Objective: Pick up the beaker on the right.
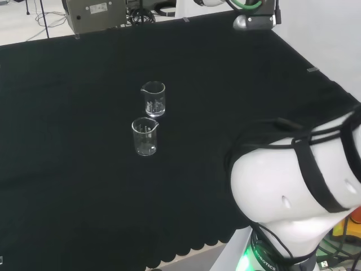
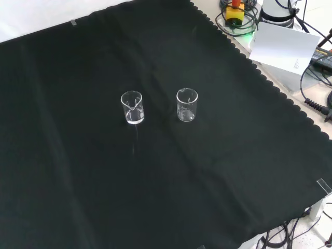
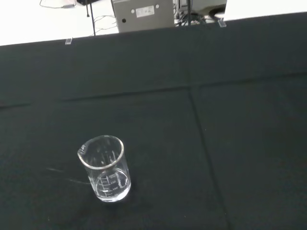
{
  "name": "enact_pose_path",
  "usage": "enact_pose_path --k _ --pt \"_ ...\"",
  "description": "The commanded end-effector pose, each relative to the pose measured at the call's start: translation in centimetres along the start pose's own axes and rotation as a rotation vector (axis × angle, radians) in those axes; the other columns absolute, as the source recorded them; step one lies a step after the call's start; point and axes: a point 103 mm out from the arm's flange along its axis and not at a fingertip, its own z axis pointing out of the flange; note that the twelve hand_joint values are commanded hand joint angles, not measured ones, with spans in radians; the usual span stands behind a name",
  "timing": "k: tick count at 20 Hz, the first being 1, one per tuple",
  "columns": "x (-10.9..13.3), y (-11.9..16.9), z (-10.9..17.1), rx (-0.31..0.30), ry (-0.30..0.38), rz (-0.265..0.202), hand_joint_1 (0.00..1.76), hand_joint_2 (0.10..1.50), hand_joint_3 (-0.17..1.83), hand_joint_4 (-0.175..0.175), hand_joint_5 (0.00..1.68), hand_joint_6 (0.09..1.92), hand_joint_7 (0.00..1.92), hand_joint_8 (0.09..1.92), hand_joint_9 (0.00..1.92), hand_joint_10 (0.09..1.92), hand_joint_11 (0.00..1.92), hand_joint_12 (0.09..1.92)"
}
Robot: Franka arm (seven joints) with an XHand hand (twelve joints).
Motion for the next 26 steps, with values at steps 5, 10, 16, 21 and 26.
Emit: enact_pose_path --k 5,10,16,21,26 --pt "-3.8 10.6 7.4 0.064 0.064 -0.104 0.26 1.17 0.28 -0.033 0.41 0.09 0.22 0.62 0.38 0.67 0.11 1.43" --pt "-4.3 13.2 10.4 0.100 0.078 -0.107 0.25 1.17 0.28 -0.033 0.40 0.09 0.22 0.62 0.38 0.67 0.10 1.43" --pt "-4.3 15.0 13.9 0.118 0.110 -0.121 0.23 1.16 0.28 -0.031 0.39 0.09 0.21 0.62 0.38 0.67 0.10 1.43" --pt "-3.5 16.2 16.8 0.146 0.135 -0.141 0.24 1.15 0.27 -0.030 0.37 0.09 0.19 0.62 0.37 0.66 0.09 1.43" --pt "-2.5 16.8 19.0 0.151 0.162 -0.182 0.30 1.12 0.26 -0.030 0.37 0.09 0.19 0.62 0.37 0.67 0.08 1.43"
